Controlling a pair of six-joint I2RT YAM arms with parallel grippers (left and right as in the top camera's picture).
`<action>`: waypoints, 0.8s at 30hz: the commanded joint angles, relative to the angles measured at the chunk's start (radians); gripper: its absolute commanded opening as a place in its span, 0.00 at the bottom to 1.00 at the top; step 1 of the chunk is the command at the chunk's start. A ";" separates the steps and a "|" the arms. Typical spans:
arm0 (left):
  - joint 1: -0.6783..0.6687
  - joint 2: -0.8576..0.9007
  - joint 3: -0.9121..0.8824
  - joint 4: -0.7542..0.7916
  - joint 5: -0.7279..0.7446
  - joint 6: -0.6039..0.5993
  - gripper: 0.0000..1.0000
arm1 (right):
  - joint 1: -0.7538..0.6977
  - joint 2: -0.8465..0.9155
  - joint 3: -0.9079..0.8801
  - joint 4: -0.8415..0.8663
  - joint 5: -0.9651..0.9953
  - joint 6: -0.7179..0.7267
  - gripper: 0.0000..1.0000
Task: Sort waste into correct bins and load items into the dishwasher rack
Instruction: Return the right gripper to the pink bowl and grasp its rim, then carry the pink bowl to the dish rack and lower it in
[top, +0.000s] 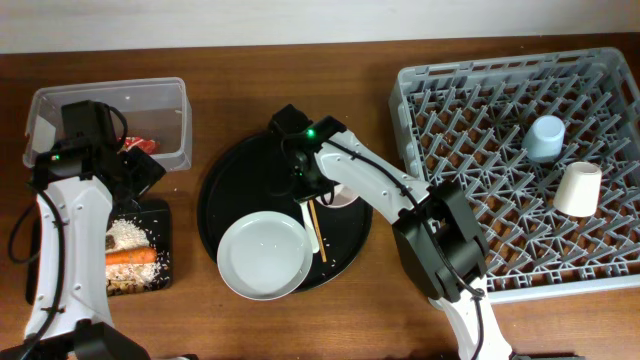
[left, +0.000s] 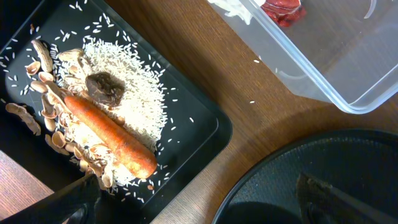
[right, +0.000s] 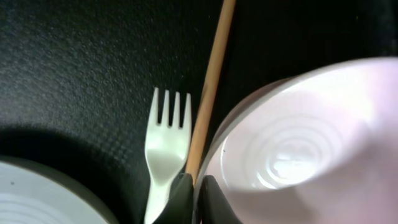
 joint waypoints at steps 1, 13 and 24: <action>0.004 0.002 0.006 -0.001 -0.004 -0.011 0.99 | -0.003 -0.045 0.064 -0.052 -0.001 0.024 0.04; 0.004 0.002 0.006 -0.001 -0.004 -0.011 0.99 | -0.175 -0.241 0.207 -0.245 -0.079 0.069 0.04; 0.004 0.002 0.006 -0.002 -0.004 -0.011 0.99 | -0.591 -0.430 0.206 -0.442 -0.363 -0.077 0.04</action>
